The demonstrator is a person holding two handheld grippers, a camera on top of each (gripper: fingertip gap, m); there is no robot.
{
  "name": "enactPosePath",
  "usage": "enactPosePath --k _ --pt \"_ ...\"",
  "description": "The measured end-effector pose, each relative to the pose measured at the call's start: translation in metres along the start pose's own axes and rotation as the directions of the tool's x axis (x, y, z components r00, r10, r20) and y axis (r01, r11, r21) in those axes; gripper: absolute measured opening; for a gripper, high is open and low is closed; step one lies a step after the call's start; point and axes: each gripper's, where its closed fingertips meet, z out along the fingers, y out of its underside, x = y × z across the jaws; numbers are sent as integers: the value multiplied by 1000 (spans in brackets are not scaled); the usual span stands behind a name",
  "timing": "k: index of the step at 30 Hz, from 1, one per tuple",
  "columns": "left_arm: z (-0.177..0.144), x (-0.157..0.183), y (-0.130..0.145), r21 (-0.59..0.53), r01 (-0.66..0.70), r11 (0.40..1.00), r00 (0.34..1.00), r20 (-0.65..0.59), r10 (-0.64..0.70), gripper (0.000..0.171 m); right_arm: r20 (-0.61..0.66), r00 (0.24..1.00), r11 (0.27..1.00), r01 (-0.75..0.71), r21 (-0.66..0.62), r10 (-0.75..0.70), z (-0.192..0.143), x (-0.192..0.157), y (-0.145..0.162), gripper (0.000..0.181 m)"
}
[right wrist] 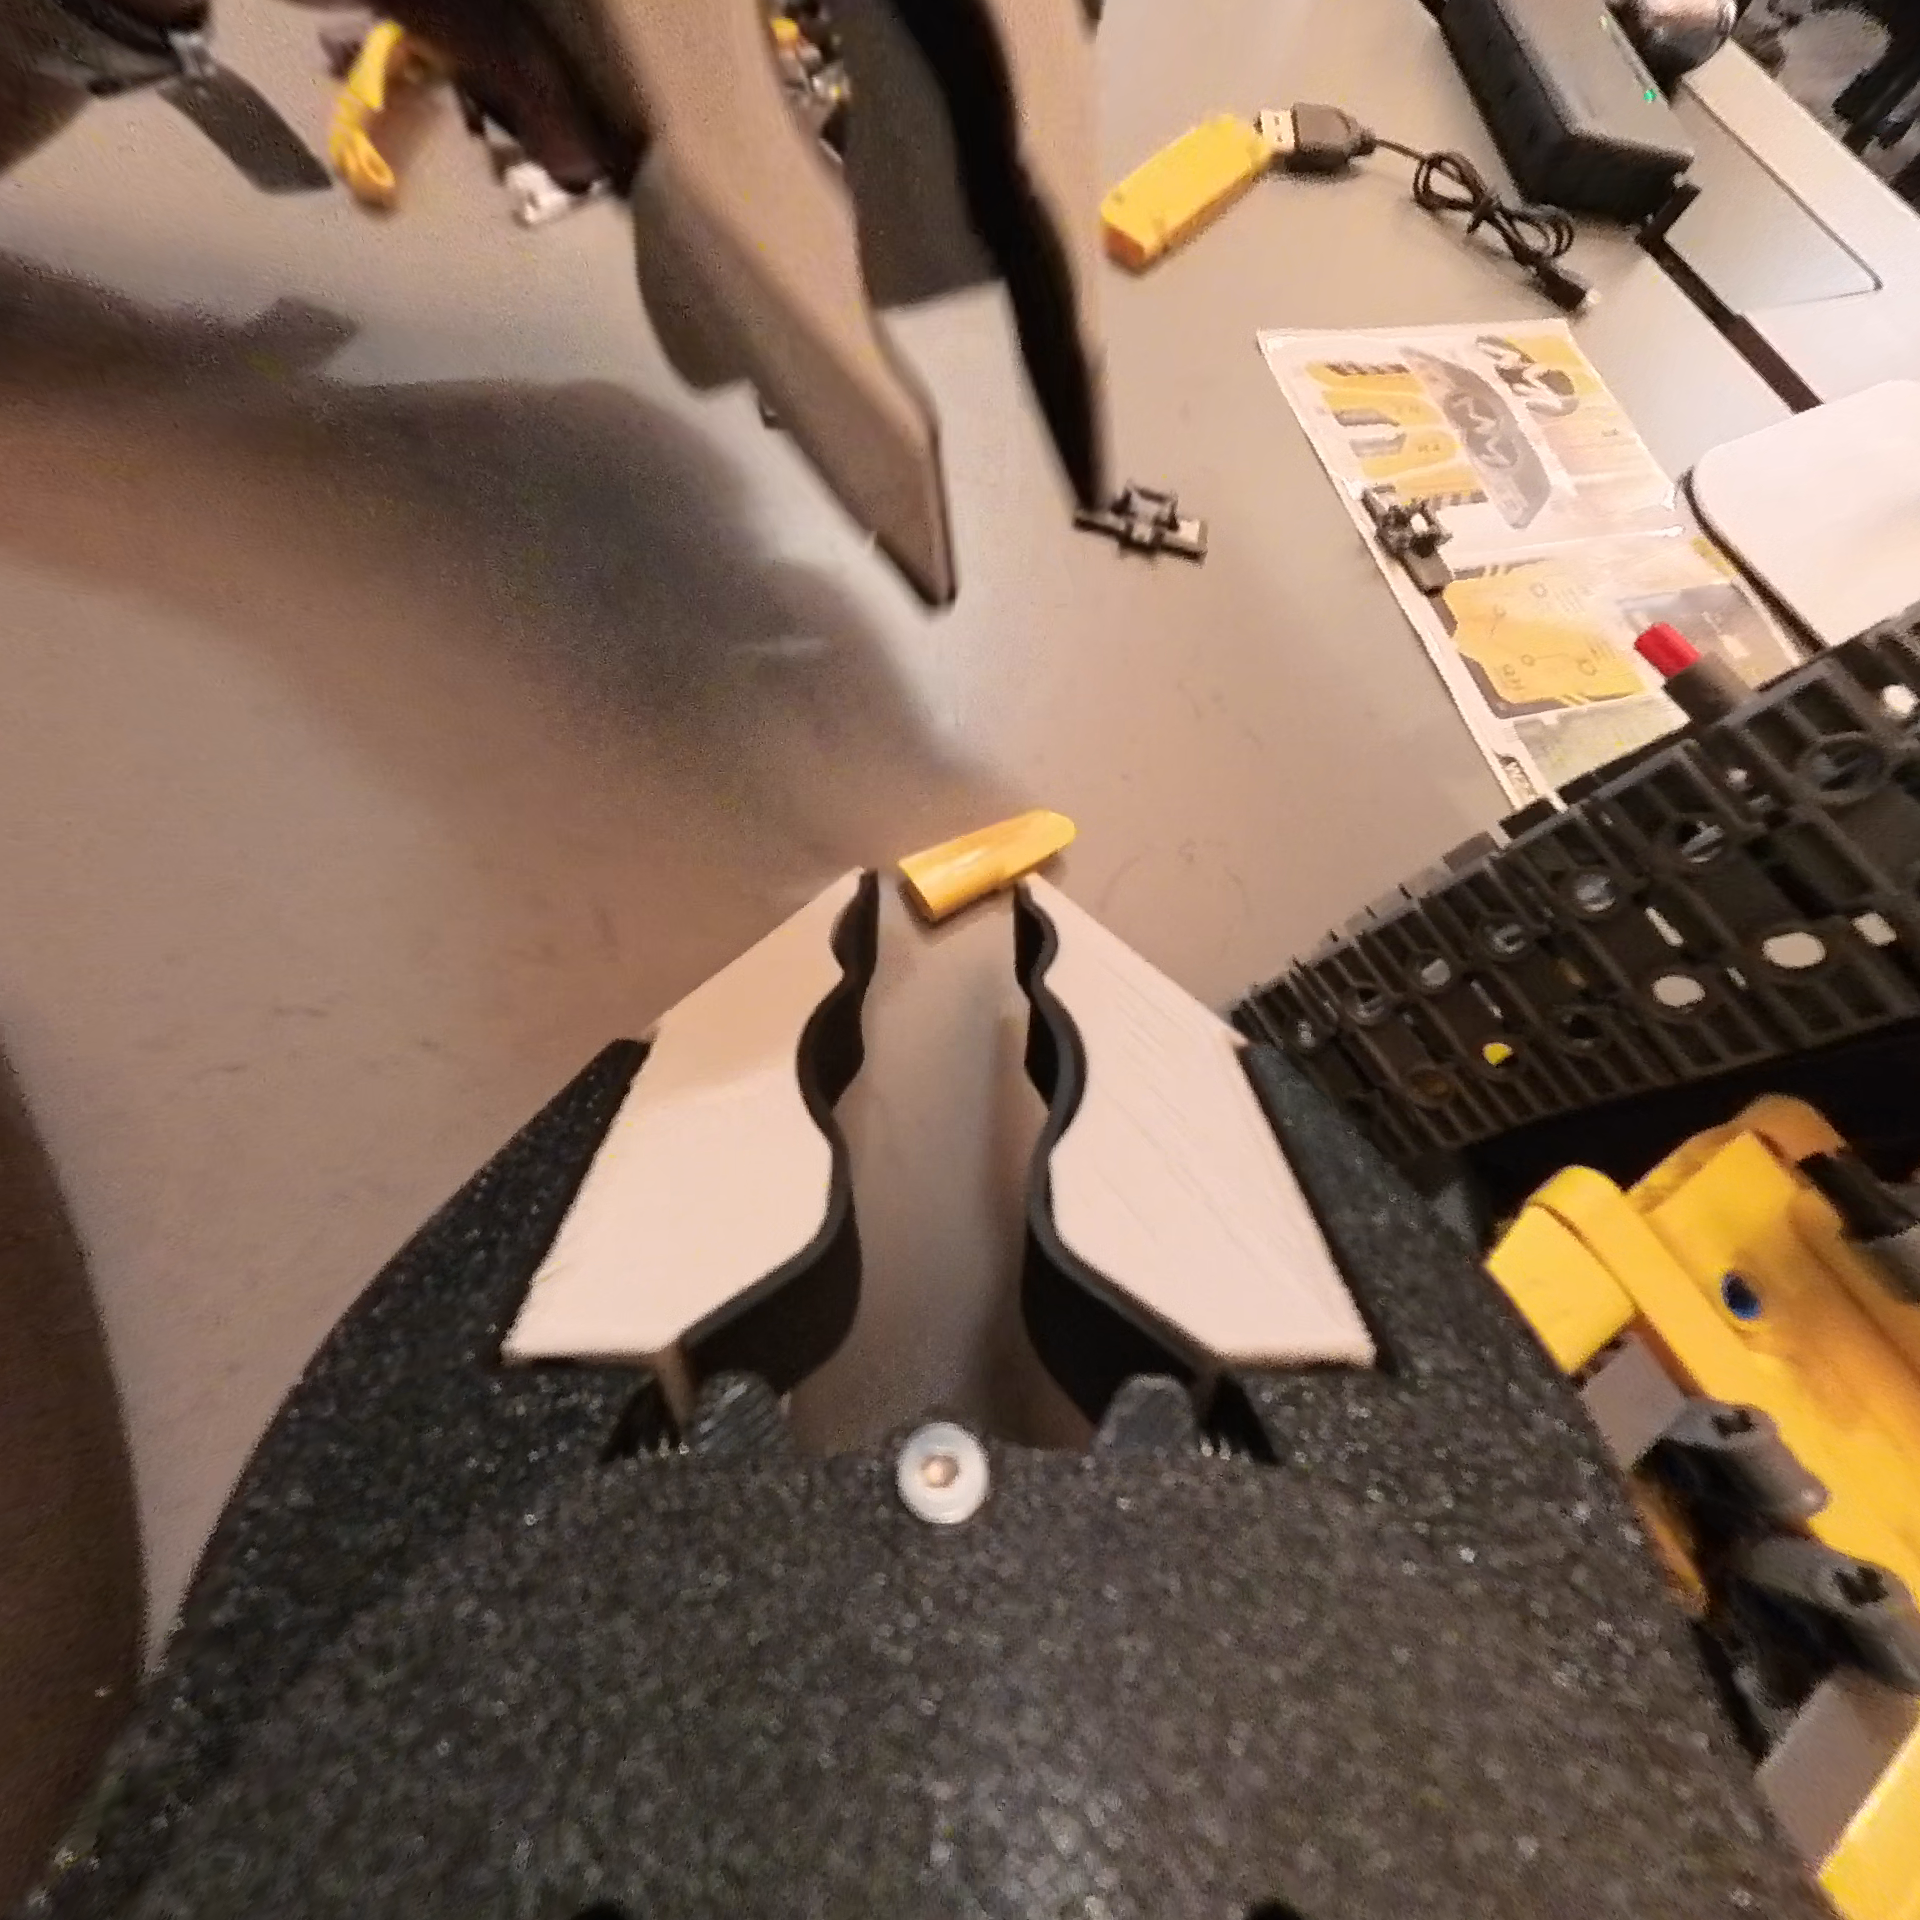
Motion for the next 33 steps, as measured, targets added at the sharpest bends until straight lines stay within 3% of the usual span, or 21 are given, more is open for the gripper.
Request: enactPosePath --k 2,5,9,13,17,21,26,33 --pt "-34 -26 -4 52 43 998 986 162 -50 43 16 1000 999 22 36 -23 -2 -3 -6 25" --pt "-106 -64 6 146 106 984 891 424 -159 43 42 998 994 37 101 -41 -6 -9 -16 24" --pt "-204 -98 62 229 252 940 661 669 -340 40 84 996 989 10 147 -22 -8 -15 -24 24" --pt "-248 -102 121 259 377 889 483 764 -427 15 101 995 987 -20 158 4 -8 -14 -27 24" --pt "-249 -106 157 267 457 848 430 769 -474 6 97 995 988 -31 153 16 -6 -12 -27 25" --pt "-246 -117 165 304 472 827 405 759 -510 4 85 996 989 -18 148 6 -5 -12 -26 25" --pt "-218 -122 150 295 475 829 474 708 -524 6 83 997 989 -13 145 1 -5 -13 -26 25" --pt "-148 -124 146 154 549 822 596 617 -514 10 83 996 988 2 153 -15 -6 -15 -26 26"
